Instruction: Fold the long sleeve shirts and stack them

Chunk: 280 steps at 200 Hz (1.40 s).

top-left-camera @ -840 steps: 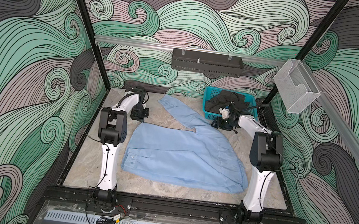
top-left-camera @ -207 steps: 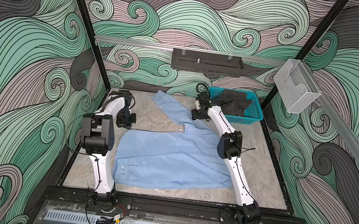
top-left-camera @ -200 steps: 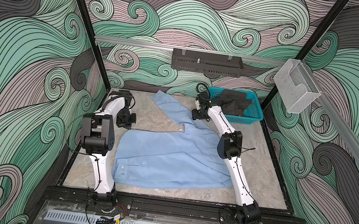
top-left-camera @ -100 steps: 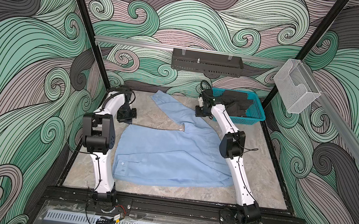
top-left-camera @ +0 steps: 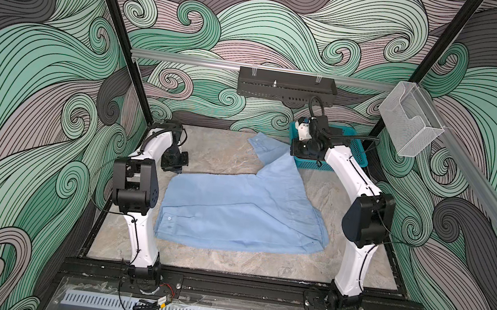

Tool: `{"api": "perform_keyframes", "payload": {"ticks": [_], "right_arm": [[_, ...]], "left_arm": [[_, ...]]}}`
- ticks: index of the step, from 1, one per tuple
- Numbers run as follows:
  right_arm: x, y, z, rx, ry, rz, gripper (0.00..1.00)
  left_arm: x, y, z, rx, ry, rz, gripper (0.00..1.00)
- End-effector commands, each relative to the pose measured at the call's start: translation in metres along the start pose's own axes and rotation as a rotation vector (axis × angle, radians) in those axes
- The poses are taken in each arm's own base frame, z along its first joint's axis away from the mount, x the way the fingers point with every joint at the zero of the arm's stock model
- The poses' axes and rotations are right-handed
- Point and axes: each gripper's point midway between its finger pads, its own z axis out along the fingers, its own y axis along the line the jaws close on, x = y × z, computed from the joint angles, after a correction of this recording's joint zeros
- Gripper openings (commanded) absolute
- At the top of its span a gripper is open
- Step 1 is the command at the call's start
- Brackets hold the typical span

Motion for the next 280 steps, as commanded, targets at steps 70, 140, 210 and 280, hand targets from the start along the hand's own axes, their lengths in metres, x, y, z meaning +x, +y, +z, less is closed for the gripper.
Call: {"api": "perform_keyframes", "payload": {"ticks": [70,140,210,280], "right_arm": [[0.052,0.039,-0.084,-0.101,-0.136,-0.081,0.00],[0.113,0.030,-0.143,-0.001,-0.111,-0.118,0.00],[0.183,0.017,-0.148,0.046,0.005,0.020,0.00],[0.224,0.008,-0.125,0.069,0.097,0.066,0.00]], "left_arm": [[0.061,-0.004,-0.047,0.129,-0.280,0.042,0.00],[0.088,0.020,-0.039,0.022,-0.273,0.014,0.00],[0.104,0.026,-0.012,0.002,-0.206,-0.006,0.00],[0.119,0.028,0.018,-0.041,-0.073,0.014,0.02]]}}
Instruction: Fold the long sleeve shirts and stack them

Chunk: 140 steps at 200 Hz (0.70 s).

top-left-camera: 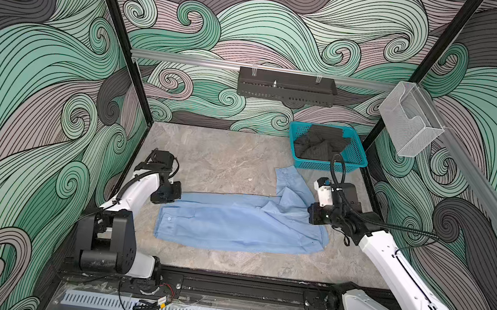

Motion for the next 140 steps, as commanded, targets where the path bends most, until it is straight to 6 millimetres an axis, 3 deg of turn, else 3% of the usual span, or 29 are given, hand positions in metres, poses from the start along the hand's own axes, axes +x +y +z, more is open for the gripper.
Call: {"api": "perform_keyframes", "payload": {"ticks": [1,38,64,80,94,107,118,140], "right_arm": [[0.006,-0.004,0.003,0.021,0.012,0.016,0.00],[0.021,0.001,0.005,0.016,0.057,0.000,0.00],[0.027,0.005,0.000,0.008,0.081,-0.010,0.00],[0.021,0.010,-0.009,-0.007,0.068,-0.016,0.31],[0.009,0.012,-0.019,0.003,0.032,-0.022,0.45],[-0.003,0.013,-0.024,0.007,0.010,-0.008,0.52],[-0.012,0.014,-0.022,0.011,0.016,0.013,0.54],[-0.016,0.016,0.006,0.009,0.101,0.088,0.51]], "left_arm": [[0.007,0.003,0.009,-0.038,0.054,0.011,0.03],[0.016,0.003,0.015,-0.049,0.139,-0.002,0.29],[0.007,0.008,-0.006,-0.089,0.096,-0.021,0.50],[-0.006,0.001,-0.028,-0.055,0.027,-0.037,0.57],[-0.013,-0.013,-0.038,0.018,0.003,-0.062,0.59],[-0.009,-0.029,-0.034,0.083,0.050,-0.099,0.58],[-0.001,-0.040,-0.019,0.102,0.116,-0.127,0.53],[0.020,-0.065,0.020,0.161,0.264,-0.159,0.43]]}}
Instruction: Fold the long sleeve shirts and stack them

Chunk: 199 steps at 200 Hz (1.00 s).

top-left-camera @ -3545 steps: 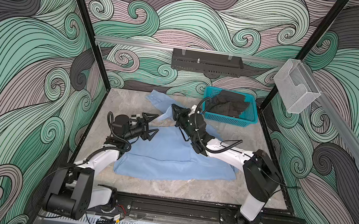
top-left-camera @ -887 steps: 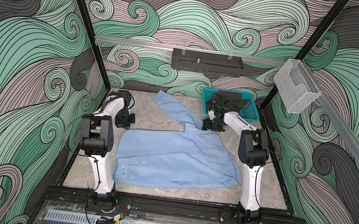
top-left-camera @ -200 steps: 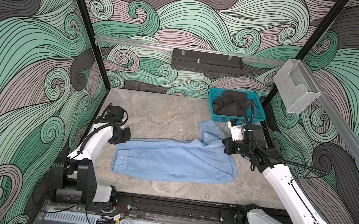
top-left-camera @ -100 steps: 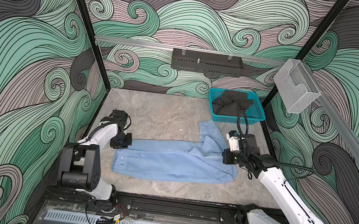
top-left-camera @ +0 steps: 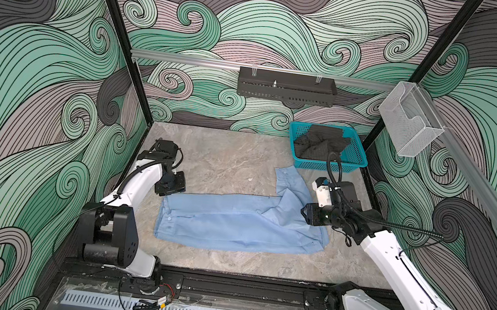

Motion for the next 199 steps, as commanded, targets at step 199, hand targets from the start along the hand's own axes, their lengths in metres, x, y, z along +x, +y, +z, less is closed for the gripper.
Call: {"api": "perform_keyframes", "payload": {"ticks": [199], "right_arm": [[0.055,-0.065,0.113,0.152,0.370,0.503,0.57]], "left_arm": [[-0.011,-0.056,0.098,0.036,0.334,-0.048,0.44]]}}
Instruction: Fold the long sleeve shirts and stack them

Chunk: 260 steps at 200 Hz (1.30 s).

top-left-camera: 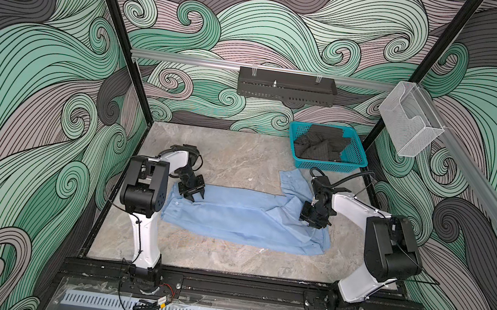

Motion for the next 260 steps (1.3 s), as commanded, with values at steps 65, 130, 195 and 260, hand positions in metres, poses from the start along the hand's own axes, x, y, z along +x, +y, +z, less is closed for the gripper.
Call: {"api": "perform_keyframes", "payload": {"ticks": [65,130,195,260], "right_arm": [[-0.067,0.029,-0.116,-0.122,-0.390,-0.173,0.75],[-0.127,0.037,-0.040,-0.054,-0.244,-0.151,0.72],[-0.142,0.056,-0.014,-0.109,-0.189,-0.247,0.25],[-0.077,0.155,-0.133,-0.522,-0.480,-0.794,0.00]], "left_arm": [[0.024,-0.026,-0.125,0.062,-0.289,0.247,0.57],[0.050,-0.024,-0.155,0.088,-0.344,0.294,0.58],[0.063,-0.048,-0.179,0.218,-0.387,0.410,0.56],[0.086,-0.094,-0.209,0.449,-0.617,0.684,0.62]]}}
